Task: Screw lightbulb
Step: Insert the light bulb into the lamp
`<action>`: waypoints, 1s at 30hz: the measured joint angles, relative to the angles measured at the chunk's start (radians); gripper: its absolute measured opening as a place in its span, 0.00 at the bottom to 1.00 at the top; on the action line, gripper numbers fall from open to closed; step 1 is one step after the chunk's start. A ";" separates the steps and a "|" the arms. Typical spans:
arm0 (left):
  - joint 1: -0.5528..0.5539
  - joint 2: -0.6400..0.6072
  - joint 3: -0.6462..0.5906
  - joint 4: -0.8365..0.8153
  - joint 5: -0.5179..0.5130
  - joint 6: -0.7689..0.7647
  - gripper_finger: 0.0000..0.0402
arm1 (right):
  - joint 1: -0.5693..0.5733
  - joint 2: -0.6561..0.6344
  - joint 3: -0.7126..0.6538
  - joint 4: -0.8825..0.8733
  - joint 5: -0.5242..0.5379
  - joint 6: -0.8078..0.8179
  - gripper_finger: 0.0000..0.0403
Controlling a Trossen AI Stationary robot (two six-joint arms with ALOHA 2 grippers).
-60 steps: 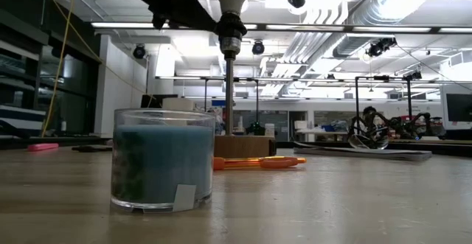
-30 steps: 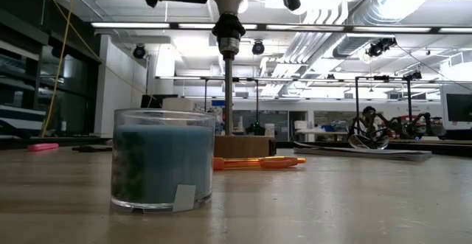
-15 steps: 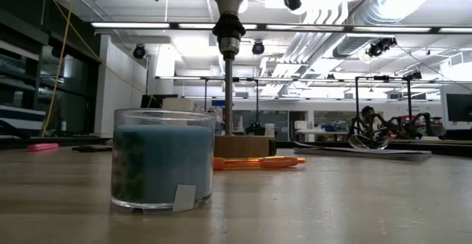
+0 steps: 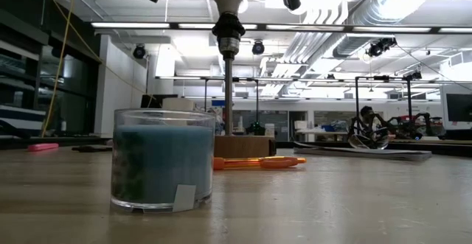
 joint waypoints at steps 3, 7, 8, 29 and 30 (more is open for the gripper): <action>0.000 0.000 0.000 -0.001 -0.001 0.008 0.36 | 0.000 0.000 0.000 0.000 0.000 0.001 0.00; 0.009 0.000 0.000 0.000 0.000 0.034 0.36 | 0.000 0.000 0.000 0.000 0.000 0.001 0.00; 0.015 0.000 0.000 0.000 0.000 0.033 0.36 | 0.000 0.000 0.000 0.000 0.000 0.001 0.00; 0.052 0.002 0.000 0.002 0.058 0.006 0.01 | 0.004 0.000 0.000 -0.002 0.002 0.005 0.00; 0.057 0.002 0.000 0.002 0.059 0.007 0.00 | 0.005 0.000 0.000 -0.002 0.004 0.011 0.00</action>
